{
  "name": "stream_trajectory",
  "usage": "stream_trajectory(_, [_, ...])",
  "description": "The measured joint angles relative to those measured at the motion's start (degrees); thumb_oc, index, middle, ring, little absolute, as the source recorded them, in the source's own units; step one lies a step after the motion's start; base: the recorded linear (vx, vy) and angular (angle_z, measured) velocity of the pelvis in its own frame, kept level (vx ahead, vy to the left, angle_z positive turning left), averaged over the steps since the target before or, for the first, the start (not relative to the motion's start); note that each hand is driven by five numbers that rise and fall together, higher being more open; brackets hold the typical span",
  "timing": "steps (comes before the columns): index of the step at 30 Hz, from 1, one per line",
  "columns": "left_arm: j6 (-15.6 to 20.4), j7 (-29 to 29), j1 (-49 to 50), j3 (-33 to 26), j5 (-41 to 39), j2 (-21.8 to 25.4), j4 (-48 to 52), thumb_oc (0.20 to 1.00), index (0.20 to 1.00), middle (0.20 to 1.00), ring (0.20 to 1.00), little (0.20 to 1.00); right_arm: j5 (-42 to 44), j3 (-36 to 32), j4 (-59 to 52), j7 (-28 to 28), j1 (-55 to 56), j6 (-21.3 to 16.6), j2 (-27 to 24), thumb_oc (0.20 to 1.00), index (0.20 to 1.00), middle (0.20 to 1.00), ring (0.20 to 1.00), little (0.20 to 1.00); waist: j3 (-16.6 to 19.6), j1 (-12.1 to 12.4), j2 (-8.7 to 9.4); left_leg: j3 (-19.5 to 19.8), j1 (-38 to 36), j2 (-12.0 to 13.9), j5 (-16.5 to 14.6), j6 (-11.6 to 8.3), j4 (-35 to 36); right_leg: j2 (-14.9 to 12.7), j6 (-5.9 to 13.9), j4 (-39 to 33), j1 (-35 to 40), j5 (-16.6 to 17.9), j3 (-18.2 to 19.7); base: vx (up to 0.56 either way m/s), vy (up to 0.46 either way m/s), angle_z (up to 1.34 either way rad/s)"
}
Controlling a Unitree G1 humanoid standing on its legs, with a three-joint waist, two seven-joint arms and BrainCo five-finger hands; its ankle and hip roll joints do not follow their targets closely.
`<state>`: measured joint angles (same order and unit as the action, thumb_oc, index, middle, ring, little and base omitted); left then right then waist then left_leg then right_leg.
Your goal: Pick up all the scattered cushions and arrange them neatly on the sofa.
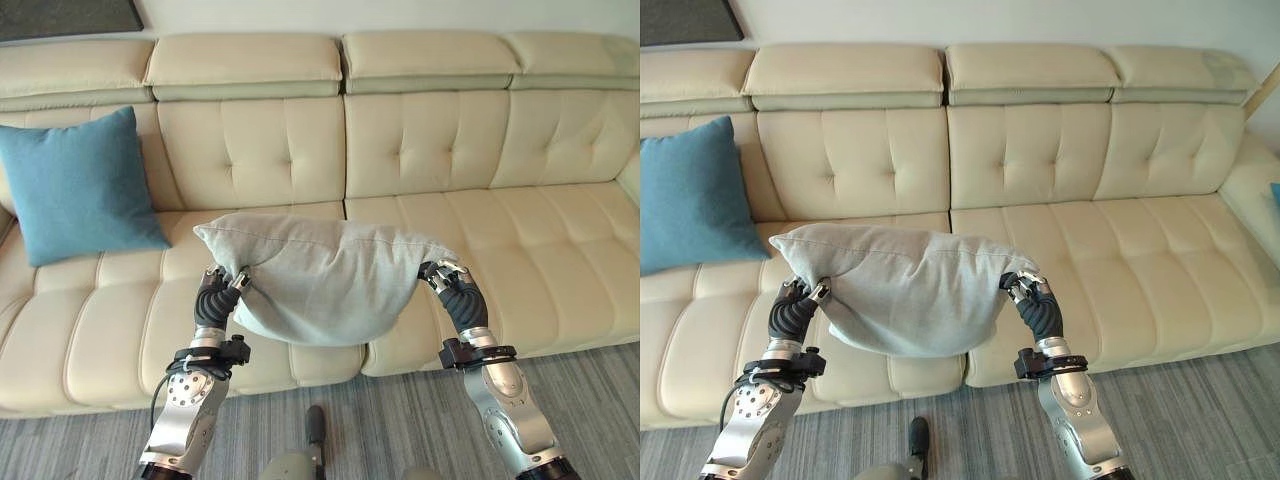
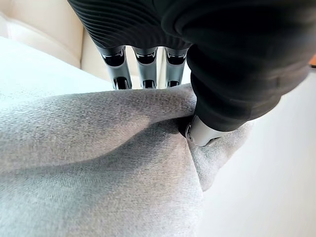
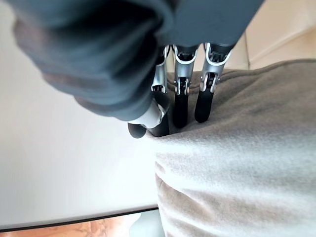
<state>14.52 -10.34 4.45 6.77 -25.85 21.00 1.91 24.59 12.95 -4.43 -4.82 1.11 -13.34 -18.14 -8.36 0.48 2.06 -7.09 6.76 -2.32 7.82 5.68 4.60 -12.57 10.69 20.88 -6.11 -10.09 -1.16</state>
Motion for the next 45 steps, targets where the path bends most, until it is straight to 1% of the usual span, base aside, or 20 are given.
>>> stream_trajectory(1, [0.0,0.0,-0.1,0.0,0.0,0.1,0.0,0.200,0.200,0.200,0.200,0.200,0.0,0.0,0.0,0.0,0.0,0.0,0.0,0.200,0.200,0.200,0.200,0.200,0.1,-0.4,-0.05,0.1,0.0,0.1,0.0,0.00,0.0,-0.1,-0.03,-2.5,-0.3,0.3,-0.6,0.13,-0.030,0.07])
stream_trajectory(2, [0.0,0.0,-0.1,-0.1,0.0,-0.2,0.0,0.200,0.200,0.200,0.200,0.200,0.0,0.0,0.0,0.0,-0.3,0.0,0.0,0.200,0.200,0.200,0.200,0.200,0.1,-0.9,0.02,0.4,0.0,0.4,-0.3,-0.10,0.0,0.1,-1.16,-7.6,-2.4,1.2,-0.7,0.12,-0.047,0.02])
stream_trajectory(3, [0.0,-0.3,0.0,-0.1,0.0,-0.5,-0.1,0.200,0.200,0.200,0.200,0.200,0.0,0.1,0.0,0.0,-0.5,0.1,0.0,0.200,0.200,0.200,0.200,0.200,0.0,-0.9,-0.30,0.5,0.0,1.0,-0.9,0.30,0.0,0.6,-1.35,-11.3,-3.3,3.0,-0.8,0.13,-0.081,0.05])
stream_trajectory(4, [0.0,-0.4,0.0,-0.1,0.0,-0.8,-0.1,0.200,0.200,0.200,0.200,0.200,0.0,0.1,0.1,0.0,-0.4,0.1,0.0,0.200,0.200,0.200,0.200,0.200,0.0,-1.3,-0.47,1.1,0.0,1.4,-0.3,-0.55,0.0,1.1,-1.30,-17.4,-4.2,7.5,-0.5,0.09,-0.064,0.10])
stream_trajectory(6, [0.0,-0.5,-0.4,-0.2,0.0,-1.1,-0.6,0.200,0.200,0.200,0.200,0.200,0.0,0.0,0.1,0.0,-0.5,0.1,0.2,0.200,0.200,0.200,0.200,0.200,0.1,-1.8,-0.45,1.5,0.0,1.8,-1.0,-0.93,0.0,1.8,-1.22,-23.4,-5.6,12.9,-0.3,0.07,-0.058,0.28])
stream_trajectory(8, [0.0,-0.6,0.0,0.0,0.0,-0.7,-0.7,0.200,0.200,0.200,0.200,0.200,0.0,0.3,0.3,-0.1,-0.1,0.1,0.3,0.200,0.200,0.200,0.200,0.200,0.2,-2.4,1.35,2.2,-1.7,1.1,-1.3,-3.60,0.5,1.6,-2.16,-25.6,-5.5,18.0,-0.4,0.17,-0.133,0.43])
stream_trajectory(9, [0.0,-0.8,0.3,0.0,0.0,-1.5,-1.1,0.200,0.200,0.200,0.200,0.200,0.0,0.3,1.0,-0.1,-0.1,0.1,0.2,0.200,0.200,0.200,0.200,0.200,0.2,-2.2,1.68,3.1,-3.2,1.4,-2.3,-5.54,0.4,1.7,-3.47,-25.8,-4.2,22.7,-0.6,0.13,-0.091,0.21])
stream_trajectory(11, [0.0,-0.8,1.1,0.5,0.0,-2.9,-0.7,0.200,0.200,0.200,0.200,0.200,0.0,0.1,2.0,-0.1,-0.2,0.1,-0.2,0.200,0.200,0.200,0.200,0.200,1.1,-1.5,-0.05,3.1,-3.3,4.5,-2.8,-7.07,0.4,4.9,-4.24,-25.9,-4.0,21.7,-1.4,0.11,-0.083,-0.02])
stream_trajectory(14, [0.0,-0.9,1.0,0.5,0.0,-4.3,-0.9,0.200,0.200,0.200,0.200,0.200,0.1,0.1,2.0,-0.1,-0.3,0.1,-1.3,0.200,0.200,0.200,0.200,0.200,1.4,-1.7,-0.59,3.4,-3.0,7.6,-2.9,-7.41,0.4,7.7,-5.37,-25.9,-3.7,21.0,-3.1,0.13,-0.086,0.02])
stream_trajectory(18, [-0.1,-2.2,1.0,2.3,0.0,-5.4,-1.3,0.200,0.200,0.200,0.200,0.200,0.1,0.1,2.0,-1.1,-0.5,0.1,-1.5,0.200,0.200,0.200,0.200,0.200,1.6,-1.8,-0.71,3.6,-4.1,9.1,-3.4,-8.60,0.5,9.2,-6.34,-25.9,-2.3,20.4,-3.8,0.12,-0.072,0.00])
stream_trajectory(23, [-0.1,-5.7,-2.1,2.5,0.0,-5.8,-3.1,0.200,0.200,0.200,0.200,0.200,-1.2,1.7,3.5,-3.9,-5.6,0.0,-2.5,0.200,0.200,0.200,0.200,0.200,2.0,-1.8,-0.80,4.9,-3.9,9.0,-3.4,-8.77,0.5,8.9,-6.70,-25.9,-1.9,20.2,-4.3,0.08,-0.044,0.10])
stream_trajectory(28, [0.2,-12.2,-13.0,2.6,0.1,-5.9,-8.3,0.200,0.200,0.200,0.200,0.200,-3.8,4.8,9.4,-8.5,-19.6,0.2,-3.8,0.200,0.200,0.200,0.200,0.200,2.4,-1.1,-1.02,6.5,-2.8,8.8,-2.8,-9.16,0.4,8.6,-7.15,-25.9,-2.2,20.4,-5.7,-0.01,-0.049,0.20])
stream_trajectory(29, [1.2,-13.6,-15.5,3.1,0.1,-6.0,-10.1,0.200,0.200,0.200,0.200,0.200,-4.3,5.8,11.1,-9.9,-22.6,0.1,-3.9,0.200,0.200,0.200,0.200,0.200,2.5,-0.8,-0.95,6.5,-2.5,8.8,-2.4,-9.32,0.3,8.6,-7.33,-25.7,-2.6,20.7,-5.9,-0.16,-0.056,0.10])
stream_trajectory(31, [2.8,-16.1,-23.1,5.8,0.1,-4.6,-17.3,0.200,0.200,0.200,0.200,0.200,-5.5,8.5,16.5,-12.0,-29.3,-0.1,-5.1,0.200,0.200,0.200,0.200,0.200,3.7,-0.6,-0.83,7.1,0.7,8.6,-1.6,-9.75,0.0,8.3,-7.35,-25.9,-5.4,21.3,-6.5,-0.22,-0.070,0.11])
stream_trajectory(36, [3.9,-20.1,-43.4,11.2,-0.2,-1.4,-34.4,0.200,0.200,0.200,0.200,0.200,-5.4,13.1,33.2,-15.7,-48.6,0.1,-7.9,0.200,0.200,0.200,0.200,0.200,2.9,-0.3,0.27,7.5,10.5,7.9,1.4,-10.77,-1.2,8.1,-7.84,-25.5,-14.5,24.3,-6.5,-0.14,-0.055,0.05])
stream_trajectory(39, [4.8,-19.3,-54.6,16.5,-1.2,2.3,-44.5,0.200,0.200,0.200,0.200,0.200,-1.7,15.1,43.0,-16.2,-58.1,-0.1,-9.2,0.200,0.200,0.200,0.200,0.200,-0.7,-0.5,0.76,8.1,15.7,8.3,1.3,-11.31,-3.6,8.1,-7.99,-24.2,-19.1,24.1,-7.0,-0.09,-0.048,0.05])
stream_trajectory(41, [4.6,-18.7,-58.1,16.9,-2.9,4.1,-45.4,0.200,0.200,0.200,0.200,0.200,-0.3,15.6,44.0,-16.3,-61.6,-0.1,-10.4,0.200,0.200,0.200,0.200,0.200,-2.8,-0.9,0.70,8.2,18.2,8.3,1.4,-11.47,-3.7,8.2,-7.96,-24.1,-21.6,24.5,-6.9,-0.07,-0.032,-0.01])
stream_trajectory(43, [5.0,-17.2,-68.5,20.1,-4.7,7.1,-53.2,0.200,0.200,0.200,0.200,0.200,3.7,15.9,50.3,-16.5,-70.0,-1.7,-10.1,0.200,0.200,0.200,0.200,0.200,-7.1,-1.7,0.66,8.3,25.0,8.3,1.7,-11.79,-5.7,8.1,-7.95,-21.5,-28.7,24.6,-6.6,-0.06,-0.055,0.00])
stream_trajectory(44, [5.0,-17.0,-73.5,20.2,-5.2,7.3,-56.2,0.200,0.200,0.200,0.200,0.200,5.0,15.7,52.4,-16.7,-73.1,-2.0,-10.1,0.200,0.200,0.200,0.200,0.200,-7.9,-1.7,0.63,8.6,28.2,8.3,2.1,-11.95,-6.1,8.1,-8.14,-20.9,-31.9,25.0,-6.7,-0.01,-0.039,0.06])
stream_trajectory(45, [5.3,-17.0,-76.0,20.1,-5.3,8.0,-56.3,0.275,0.275,0.275,0.275,0.275,5.7,15.8,52.5,-17.0,-74.6,-2.5,-10.1,0.667,0.667,0.667,0.667,0.667,-9.3,-1.7,0.69,8.7,29.3,8.4,2.3,-11.82,-6.4,8.2,-8.69,-20.9,-32.7,25.4,-6.9,-0.02,-0.054,0.06])
